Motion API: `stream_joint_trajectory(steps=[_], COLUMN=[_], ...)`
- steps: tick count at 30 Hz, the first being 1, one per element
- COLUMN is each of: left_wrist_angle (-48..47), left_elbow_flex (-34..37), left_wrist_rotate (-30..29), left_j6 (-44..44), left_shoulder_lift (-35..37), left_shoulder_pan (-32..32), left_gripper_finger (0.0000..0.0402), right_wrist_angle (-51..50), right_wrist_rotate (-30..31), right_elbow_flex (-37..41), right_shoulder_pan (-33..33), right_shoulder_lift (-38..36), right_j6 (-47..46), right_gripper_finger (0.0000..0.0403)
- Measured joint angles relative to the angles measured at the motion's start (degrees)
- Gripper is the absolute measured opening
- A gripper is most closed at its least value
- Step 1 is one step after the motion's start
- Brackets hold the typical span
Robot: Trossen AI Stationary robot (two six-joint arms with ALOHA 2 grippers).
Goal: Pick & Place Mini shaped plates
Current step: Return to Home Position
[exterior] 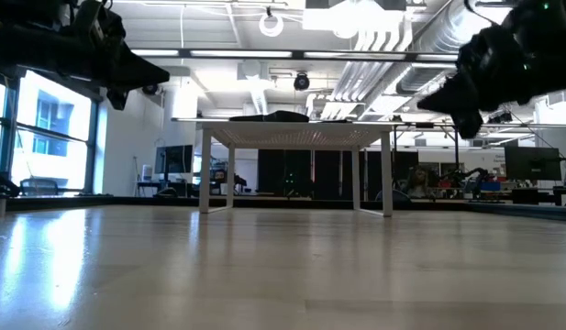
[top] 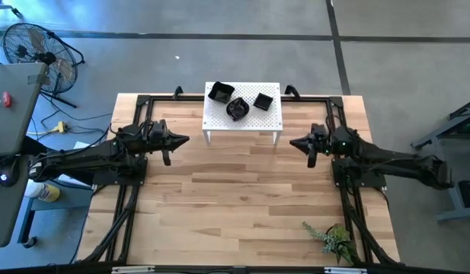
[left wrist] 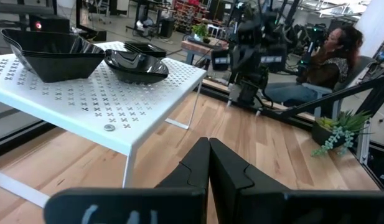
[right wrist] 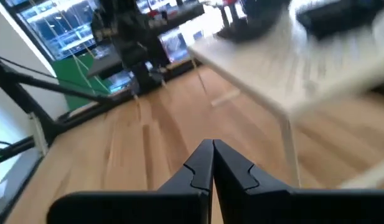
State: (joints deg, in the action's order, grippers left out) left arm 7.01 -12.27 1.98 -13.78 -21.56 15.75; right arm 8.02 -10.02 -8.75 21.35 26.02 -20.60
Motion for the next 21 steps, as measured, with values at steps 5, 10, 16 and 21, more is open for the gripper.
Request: stream_joint_trajectory(steps=[5, 10, 16, 21], left_wrist_angle=[-0.41, -0.72, -0.52, 10.88], left_elbow_flex=[0.00, 0.00, 1.03, 9.56], left_wrist_rotate=[-0.07, -0.05, 2.53, 2.31], left_j6=[-0.25, 1.80, 4.48, 4.32], left_shoulder_lift=[0.02, 0.16, 2.60, 7.50], left_shoulder_pan=[0.00, 0.00, 0.00, 0.00], left_gripper_finger=[0.0001, 0.0001, 0.0001, 0.0001], right_wrist_angle=[5.32, 7.50, 3.83, -1.84], right_wrist_rotate=[7.44, 6.94, 7.90, 8.05], right_elbow_flex=[6.87, 7.88, 8.19, 8.19], right_shoulder_pan=[0.01, 0.01, 0.04, 0.04], right_shoulder_lift=[-3.85, -8.88, -15.02, -21.13], right_j6=[-0.83, 9.97, 13.63, 14.60], right_gripper_finger=[0.0003, 0.0003, 0.0006, 0.0007])
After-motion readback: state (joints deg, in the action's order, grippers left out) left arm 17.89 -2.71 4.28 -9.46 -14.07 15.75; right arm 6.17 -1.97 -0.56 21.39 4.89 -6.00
